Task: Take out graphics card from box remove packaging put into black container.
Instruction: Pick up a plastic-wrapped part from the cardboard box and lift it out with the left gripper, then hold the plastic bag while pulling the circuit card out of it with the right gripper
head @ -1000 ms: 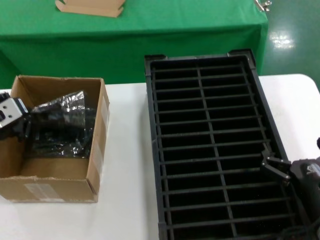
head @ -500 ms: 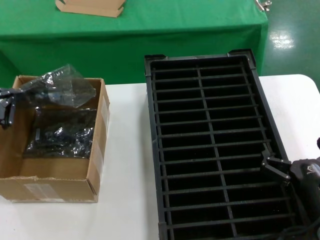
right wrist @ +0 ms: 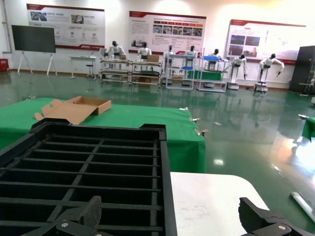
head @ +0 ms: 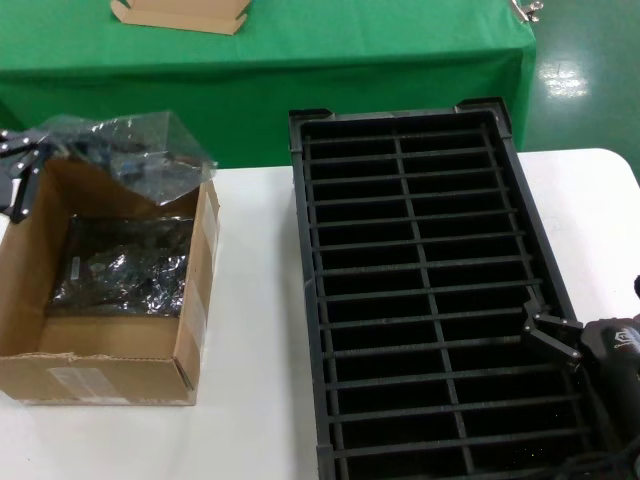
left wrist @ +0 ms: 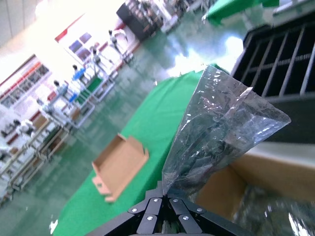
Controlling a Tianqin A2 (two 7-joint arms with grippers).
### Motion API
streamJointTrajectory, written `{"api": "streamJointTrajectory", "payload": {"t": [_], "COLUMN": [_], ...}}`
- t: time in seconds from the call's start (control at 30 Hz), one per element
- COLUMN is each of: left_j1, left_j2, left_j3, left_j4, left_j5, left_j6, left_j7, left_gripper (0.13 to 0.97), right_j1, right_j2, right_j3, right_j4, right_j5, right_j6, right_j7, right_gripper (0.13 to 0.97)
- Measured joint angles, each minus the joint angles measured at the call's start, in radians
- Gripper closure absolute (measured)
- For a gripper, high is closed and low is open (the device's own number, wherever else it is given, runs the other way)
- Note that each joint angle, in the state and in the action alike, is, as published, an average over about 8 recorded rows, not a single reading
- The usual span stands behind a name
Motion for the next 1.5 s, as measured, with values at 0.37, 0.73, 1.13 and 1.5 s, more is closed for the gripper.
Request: {"api": "streamJointTrajectory", "payload": {"t": [0.37,0.73,1.13,1.5], "left_j1": [-0.008,0.047,0.090,0.107], "left_j2": [0.012,-0.010,-0.023,-0.022], "left_j3": [-0.043,-0.076,-0.077,-0.095], "left_j4": [-0.002,-0.033,-0.065,-0.079], "left_j5": [-0.123,-0.192,-0.205,-0.231], "left_j6": [0.052,0.089,0.080,0.074], "left_j7": [0.111,0.144,0.140,0.140], "left_gripper": [0.958,0.958,0.958,0.958], "right_j1": [0.000,0.067,0.367,0.597], "right_j2": [0.000,0.033,0.159,-0.010], "right_j3": [0.000,-0.087,-0.444,-0.591], "right_j4": [0.000,0.014,0.028,-0.192], "right_j5": [0.000,0.037,0.248,0.194], "right_j6": [0.000,0.045,0.143,-0.039], "right_j7": [0.000,-0.017,-0.100,-0.092], "right_gripper": [0.129,0.129,0.129,0.129]}}
